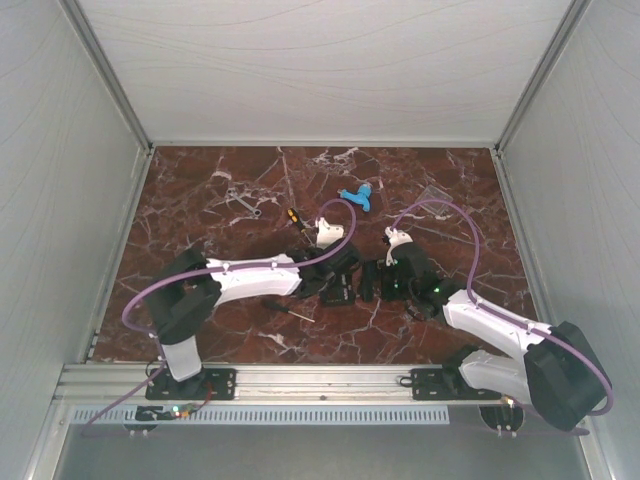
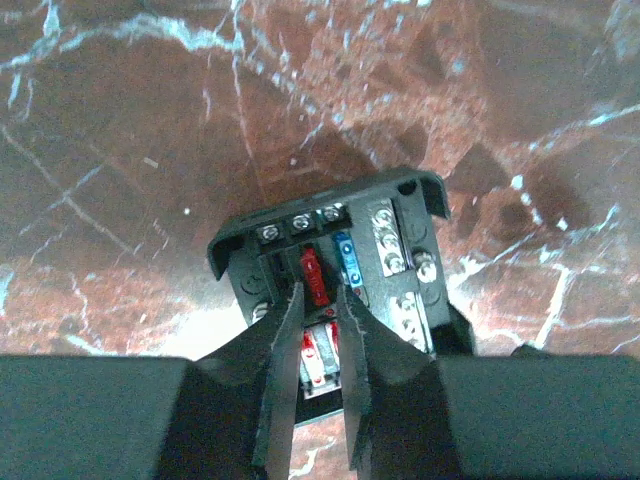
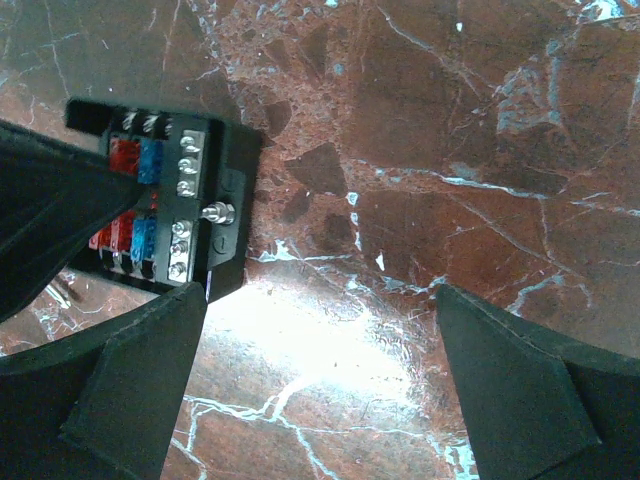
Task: Snap on the fuse box
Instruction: Install the fuse at the fuse box base.
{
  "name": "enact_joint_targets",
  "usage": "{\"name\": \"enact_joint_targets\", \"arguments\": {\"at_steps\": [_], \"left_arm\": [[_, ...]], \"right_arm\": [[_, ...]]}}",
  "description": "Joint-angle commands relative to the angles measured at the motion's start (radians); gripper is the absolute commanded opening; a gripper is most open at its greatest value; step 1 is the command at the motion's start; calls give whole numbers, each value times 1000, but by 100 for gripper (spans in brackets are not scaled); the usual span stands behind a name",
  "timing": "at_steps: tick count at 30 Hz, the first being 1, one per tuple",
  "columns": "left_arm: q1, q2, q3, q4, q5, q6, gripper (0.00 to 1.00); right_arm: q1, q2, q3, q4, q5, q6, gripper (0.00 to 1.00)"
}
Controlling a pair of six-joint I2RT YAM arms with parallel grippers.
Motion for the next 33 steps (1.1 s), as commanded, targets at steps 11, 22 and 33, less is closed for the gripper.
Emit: {"name": "enact_joint_targets", "arguments": {"at_steps": [11,22,33], "left_arm": [[-18,-150,34,-155,26,32,42],[214,-450,-324,156,389,11,53],[470,-490,-490,392,700,13,59]], "right_arm": [[4,-19,7,53,-27,-23,98],[200,95,247,-119,109,-23,78],[299,383,535,-321,194,7,42]]}}
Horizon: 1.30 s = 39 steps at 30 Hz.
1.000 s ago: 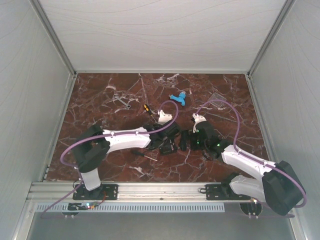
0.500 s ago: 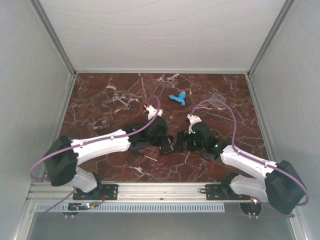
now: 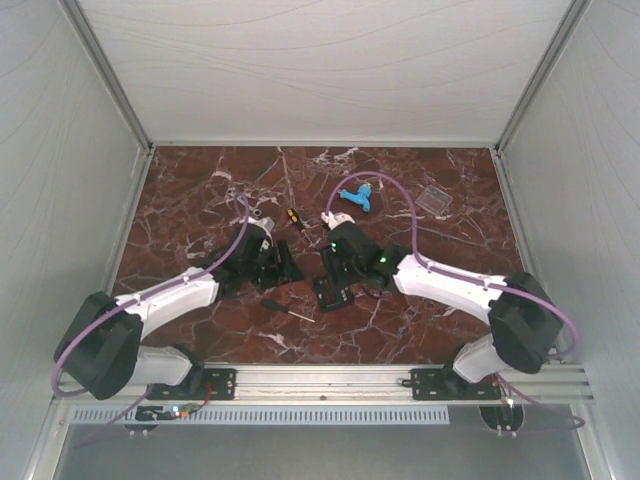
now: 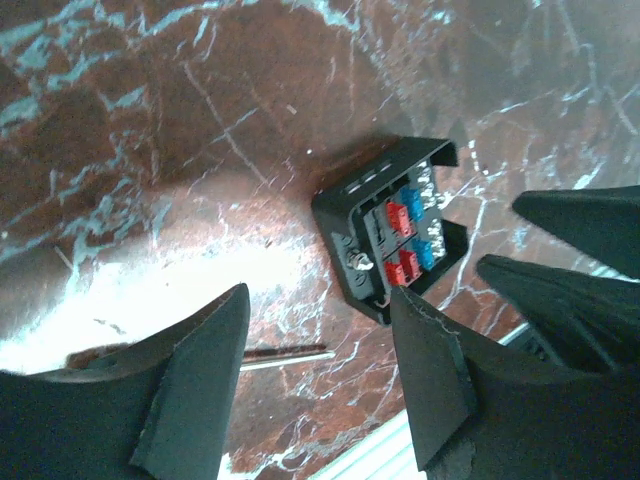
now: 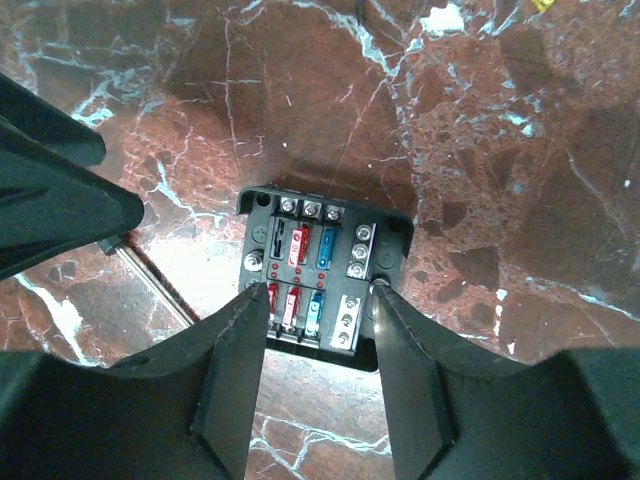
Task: Snap on the fuse box
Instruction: Install the fuse at the fuse box base.
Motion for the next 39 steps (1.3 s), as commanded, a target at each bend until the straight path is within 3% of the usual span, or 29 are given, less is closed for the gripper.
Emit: {"name": "enact_joint_targets", "arguments": {"at_steps": [1,9,18,32,35,39], "left_arm": [[52,25,6,174,159,0,60],[72,156,22,241,239,7,61],[72,262,43,306,307,4,54],[71,356,78,325,337,1,41],[70,361,87,322,333,3,38],[70,373,105,310,327,8,37]], "right_arm": [[32,89,101,-111,63,24,40],[73,241,239,-182,67,47,26],[91,329,303,-235,117,77,20],[92,377,328,-266,134,86,6],[81,381,329,-269,108,86,0],[42,383,316,-268,41,91,0]]}}
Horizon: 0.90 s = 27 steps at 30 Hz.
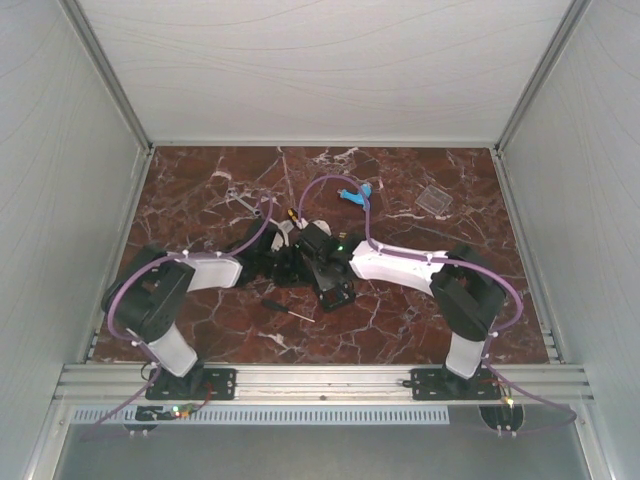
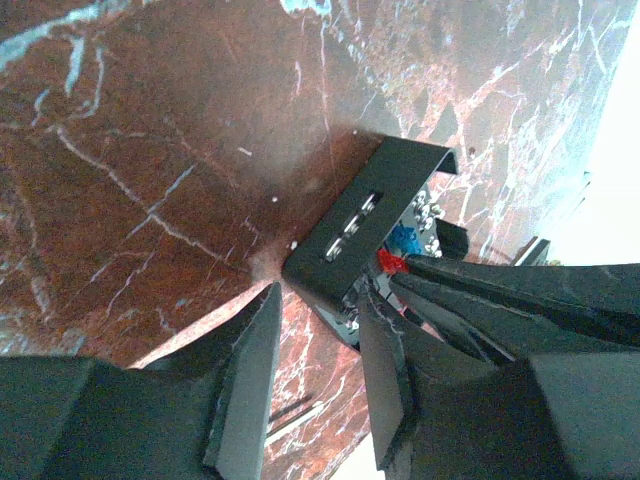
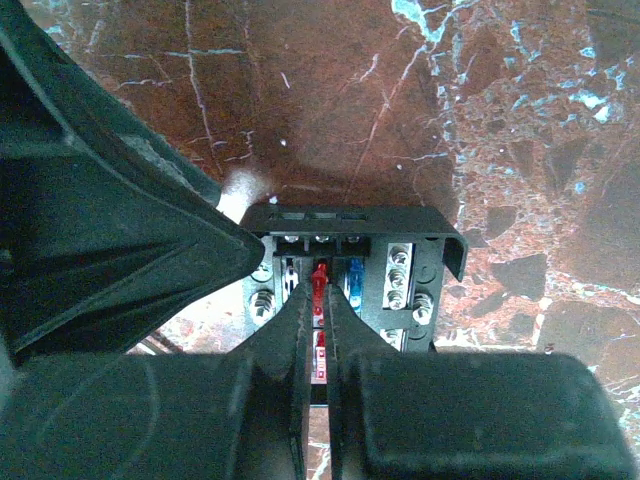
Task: Snap on the fuse box
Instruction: Install the fuse at the fuse box base.
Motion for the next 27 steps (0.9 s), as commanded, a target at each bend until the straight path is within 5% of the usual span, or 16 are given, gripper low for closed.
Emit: {"name": "enact_joint_targets", "arguments": {"at_steps": [1,12,27], "left_arm": [[3,23,61,28,8,6,36],[-1,57,60,24,44,19,28],[-5,89,19,35,77,38,20]], "right_arm": [[-36,15,9,-14,-71,15,0],[-101,45,-13,-23,-189,4,0],[-141,177,-12,-75,-131,-51,0]]}}
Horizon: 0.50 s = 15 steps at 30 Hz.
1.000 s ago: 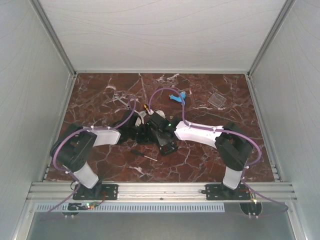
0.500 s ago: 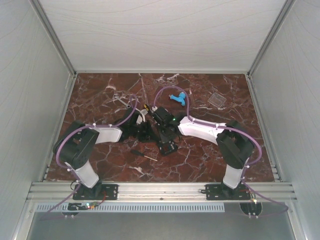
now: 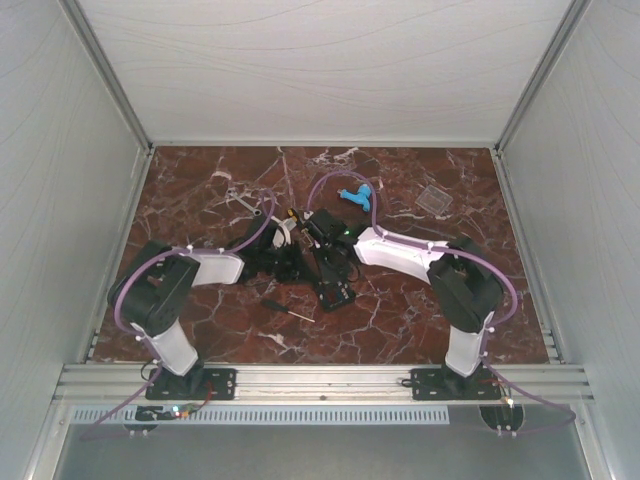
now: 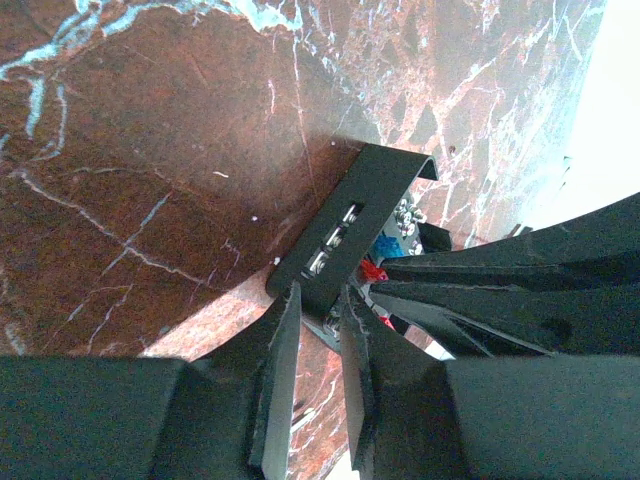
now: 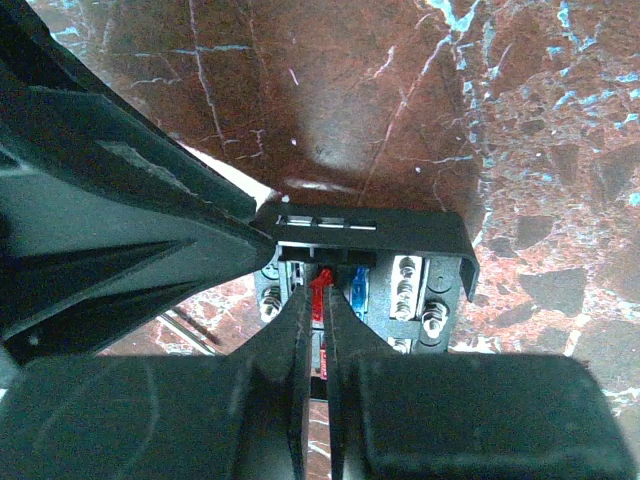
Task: Snap on the fuse box
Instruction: Install the fuse at the fuse box base.
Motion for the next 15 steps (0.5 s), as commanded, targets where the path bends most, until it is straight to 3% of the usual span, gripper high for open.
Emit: {"name": "enact_joint_targets", "arguments": {"at_steps": [1,5,15], "left_arm": [[-9,38,-13,-1,12,27,20],[-9,44,-6,-20,-2,40,18],[-9,55,4,-47,-5,51,16]], "right_arm": [[-31,140,-54,-41,113,-37,0],[-53,133,-59,-69,147,-39,0],[34,82,69,-185,259,-80,3]]}}
